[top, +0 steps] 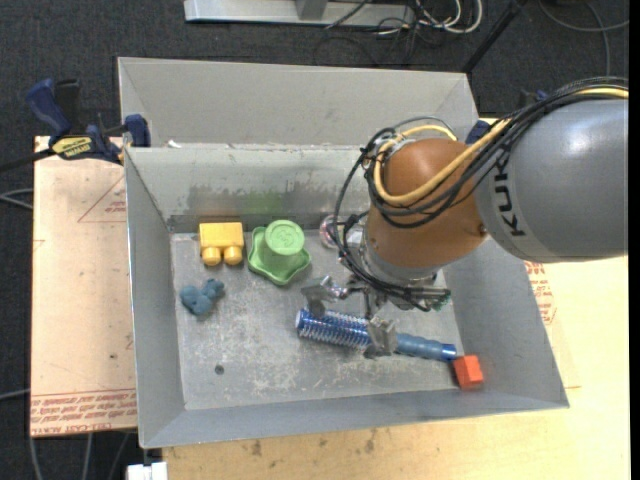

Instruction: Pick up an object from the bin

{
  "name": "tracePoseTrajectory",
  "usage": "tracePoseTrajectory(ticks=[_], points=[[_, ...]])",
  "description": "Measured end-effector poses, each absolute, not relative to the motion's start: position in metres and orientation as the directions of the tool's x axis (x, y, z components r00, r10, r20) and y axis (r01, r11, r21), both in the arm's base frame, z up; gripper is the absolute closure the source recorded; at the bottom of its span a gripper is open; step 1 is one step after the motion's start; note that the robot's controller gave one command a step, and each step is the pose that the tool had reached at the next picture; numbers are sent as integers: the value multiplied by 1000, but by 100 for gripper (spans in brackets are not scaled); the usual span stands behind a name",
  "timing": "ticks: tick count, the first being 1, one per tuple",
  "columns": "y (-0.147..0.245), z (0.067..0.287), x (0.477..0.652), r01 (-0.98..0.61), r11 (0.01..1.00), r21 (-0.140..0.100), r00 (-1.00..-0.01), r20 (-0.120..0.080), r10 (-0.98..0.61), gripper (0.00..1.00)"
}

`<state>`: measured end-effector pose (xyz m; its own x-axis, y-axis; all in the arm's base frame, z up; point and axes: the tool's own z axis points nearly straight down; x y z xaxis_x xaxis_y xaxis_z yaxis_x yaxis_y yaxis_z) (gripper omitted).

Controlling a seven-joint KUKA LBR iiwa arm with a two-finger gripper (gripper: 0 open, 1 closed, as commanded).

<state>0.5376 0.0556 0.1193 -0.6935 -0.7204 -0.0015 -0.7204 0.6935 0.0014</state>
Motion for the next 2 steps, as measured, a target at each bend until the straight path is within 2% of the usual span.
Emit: tracePoseTrajectory(ticks=[1,2], points=[[55,83,557,-766,643,-2,-643,-7,-766,0],[53,81,555,-766,643,2,-643,-1,-766,100]])
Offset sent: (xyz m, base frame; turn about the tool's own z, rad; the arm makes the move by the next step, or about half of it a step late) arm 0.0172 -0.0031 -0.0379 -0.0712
